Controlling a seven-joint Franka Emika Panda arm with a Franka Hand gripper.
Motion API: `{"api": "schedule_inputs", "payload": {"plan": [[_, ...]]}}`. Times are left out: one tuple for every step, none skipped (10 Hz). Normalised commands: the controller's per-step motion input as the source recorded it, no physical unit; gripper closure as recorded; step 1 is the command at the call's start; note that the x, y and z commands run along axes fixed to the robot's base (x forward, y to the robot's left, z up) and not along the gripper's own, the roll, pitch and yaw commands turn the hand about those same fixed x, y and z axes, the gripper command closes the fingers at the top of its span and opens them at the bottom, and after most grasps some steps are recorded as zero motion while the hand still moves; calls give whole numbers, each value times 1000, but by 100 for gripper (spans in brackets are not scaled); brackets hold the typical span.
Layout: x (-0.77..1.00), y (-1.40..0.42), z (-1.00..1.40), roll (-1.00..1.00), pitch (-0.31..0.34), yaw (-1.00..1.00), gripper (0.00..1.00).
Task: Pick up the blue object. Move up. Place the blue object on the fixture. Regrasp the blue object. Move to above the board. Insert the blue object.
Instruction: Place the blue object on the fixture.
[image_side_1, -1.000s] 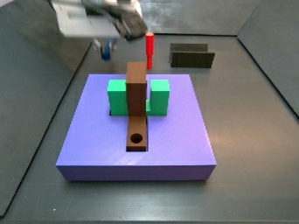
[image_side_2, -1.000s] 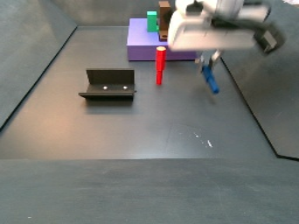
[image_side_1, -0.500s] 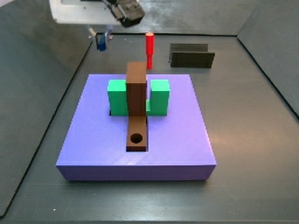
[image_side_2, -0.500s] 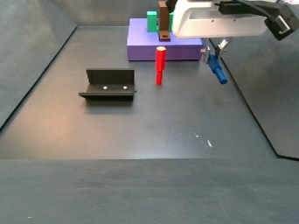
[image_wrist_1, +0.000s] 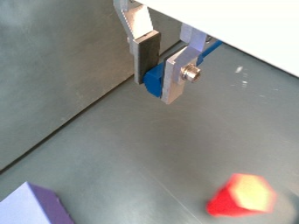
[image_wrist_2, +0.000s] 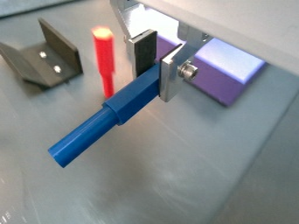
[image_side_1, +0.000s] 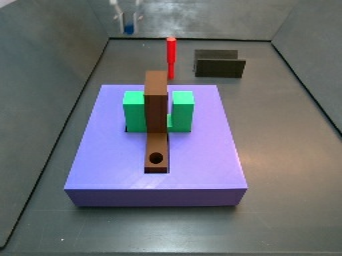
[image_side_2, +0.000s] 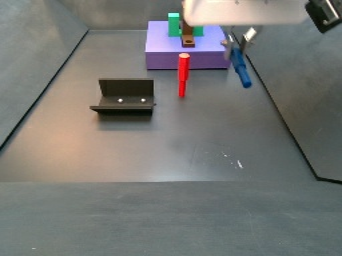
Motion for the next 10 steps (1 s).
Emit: {"api": "schedule_inputs", "payload": {"plan": [[620, 180, 269, -949, 100, -106, 100], [683, 123, 246, -940, 9, -183, 100], [697, 123, 249, -940, 0, -186, 100], [706, 137, 234, -929, 0, -174, 100], [711, 140, 217, -914, 0, -163, 100], [711, 154, 171, -891, 20, -154, 100], [786, 149, 57, -774, 80, -114, 100], [854, 131, 0, -640, 126, -83, 100], [906, 154, 0, -506, 197, -29, 100], [863, 149, -31, -429, 206, 0, 100]]}}
